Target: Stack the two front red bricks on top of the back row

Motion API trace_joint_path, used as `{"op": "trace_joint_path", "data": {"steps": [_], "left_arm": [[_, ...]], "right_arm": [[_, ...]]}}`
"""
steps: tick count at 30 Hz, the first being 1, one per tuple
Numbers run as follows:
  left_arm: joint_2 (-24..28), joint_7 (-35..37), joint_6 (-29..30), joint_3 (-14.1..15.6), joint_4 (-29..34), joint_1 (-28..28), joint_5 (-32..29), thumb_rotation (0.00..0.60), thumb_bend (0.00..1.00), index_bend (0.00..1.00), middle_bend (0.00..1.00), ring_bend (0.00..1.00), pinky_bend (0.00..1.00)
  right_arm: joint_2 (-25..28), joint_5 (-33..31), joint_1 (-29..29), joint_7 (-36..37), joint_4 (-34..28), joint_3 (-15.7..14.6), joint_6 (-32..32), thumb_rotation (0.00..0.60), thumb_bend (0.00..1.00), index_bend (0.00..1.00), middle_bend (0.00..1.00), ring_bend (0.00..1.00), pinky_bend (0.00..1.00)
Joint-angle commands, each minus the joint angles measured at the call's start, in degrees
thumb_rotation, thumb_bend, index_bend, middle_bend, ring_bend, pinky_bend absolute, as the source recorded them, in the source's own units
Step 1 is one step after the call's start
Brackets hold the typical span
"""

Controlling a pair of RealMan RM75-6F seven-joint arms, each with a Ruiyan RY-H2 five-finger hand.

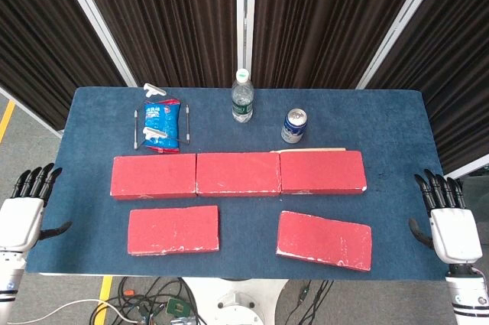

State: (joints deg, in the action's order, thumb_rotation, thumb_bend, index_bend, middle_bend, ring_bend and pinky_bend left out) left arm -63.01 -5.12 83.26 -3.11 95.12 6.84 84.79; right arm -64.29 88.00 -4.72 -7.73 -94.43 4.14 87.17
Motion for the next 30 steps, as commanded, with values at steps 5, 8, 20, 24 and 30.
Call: {"op": "trace_joint_path", "data": {"steps": [5,8,20,24,30], "left_arm": [[-0.3,-0.4,-0.6,0.6,0.6,0.2,0.3,0.600,0.00,0.05,0.00,0.00,0.03],[0.0,-0.5,-1.3,0.9,1.5,0.5,0.6,0.600,0.00,0.05,0.00,0.00,0.03],[1.9,1.2,-10.0,5.0,9.3,3.7,4.1,0.600,0.00,0.05,0.00,0.00,0.03],[0.4,1.2,-15.5,5.9,12.6,6.7,5.0,0.600,0.00,0.05,0.00,0.00,0.03],[-3.5,-3.9,-21.0,5.3,15.8,10.2,2.8,0.600,0.00,0.04,0.00,0.00,0.03]], "right_arm": [[0.9,-0.2,0.5,0.8,-0.5,0.5,1.1,0.600,0.23,0.00,0.00,0.00,0.00],[1.0,-0.5,0.6,1.3,-0.3,0.5,1.0,0.600,0.23,0.00,0.00,0.00,0.00],[1.5,-0.8,0.5,2.2,0.4,1.1,1.2,0.600,0.23,0.00,0.00,0.00,0.00],[2.1,-1.3,0.5,2.9,0.2,1.6,1.4,0.600,0.23,0.00,0.00,0.00,0.00],[2.3,-1.4,0.3,3.9,0.4,1.7,1.0,0.600,0.23,0.00,0.00,0.00,0.00]]}}
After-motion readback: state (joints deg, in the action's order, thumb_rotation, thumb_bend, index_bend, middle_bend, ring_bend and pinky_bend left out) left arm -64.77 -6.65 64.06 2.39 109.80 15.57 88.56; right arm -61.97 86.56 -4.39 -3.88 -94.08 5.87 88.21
